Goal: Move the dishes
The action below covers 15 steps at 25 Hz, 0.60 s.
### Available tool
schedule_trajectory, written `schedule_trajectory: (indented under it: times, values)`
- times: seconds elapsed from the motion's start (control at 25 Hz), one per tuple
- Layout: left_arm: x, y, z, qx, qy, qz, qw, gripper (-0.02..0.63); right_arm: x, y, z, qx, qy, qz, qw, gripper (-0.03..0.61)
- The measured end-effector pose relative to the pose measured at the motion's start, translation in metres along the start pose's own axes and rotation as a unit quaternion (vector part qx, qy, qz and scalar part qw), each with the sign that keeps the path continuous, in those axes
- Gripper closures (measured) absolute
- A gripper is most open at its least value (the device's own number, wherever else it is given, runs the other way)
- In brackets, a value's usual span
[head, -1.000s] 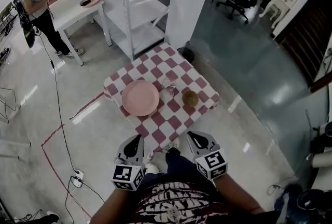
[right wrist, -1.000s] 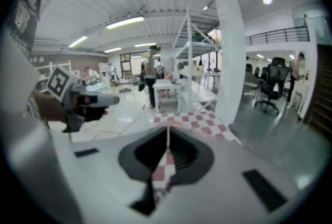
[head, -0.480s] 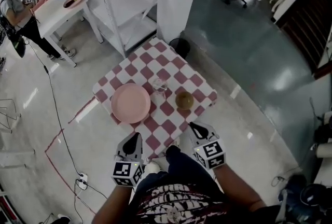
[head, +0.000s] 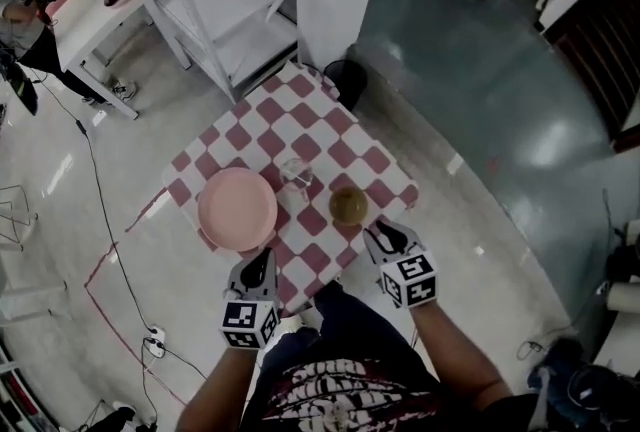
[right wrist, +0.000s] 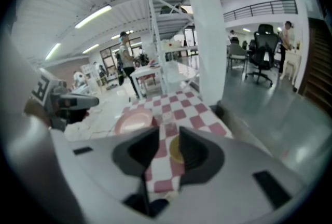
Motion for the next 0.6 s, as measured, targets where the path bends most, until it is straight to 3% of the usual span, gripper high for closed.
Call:
schedule_trajectory:
  times: [0.32, 0.6]
  values:
    - [0.052, -0.013, 0.031, -0.030, -0.059, -0.036, 0.9972, 0.589, 0.072, 0.045, 0.047, 0.049, -0.087, -0.007, 0.995, 0.448]
    - [0.071, -0.014, 0.034, -0.040, -0.076, -0.061, 0.9944, 0.589, 0.127, 0.072, 0.088, 0.083, -0.167, -0.022, 0.982, 0.448]
Point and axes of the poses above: the fingertips, and each gripper's own axes: x forward along the fingers, y to its right, z out of its underside, the point moved 9 cm from there along -x, backward along the fingers, and after that the axes turned 13 degrees about -x, right-handed, at the moved point
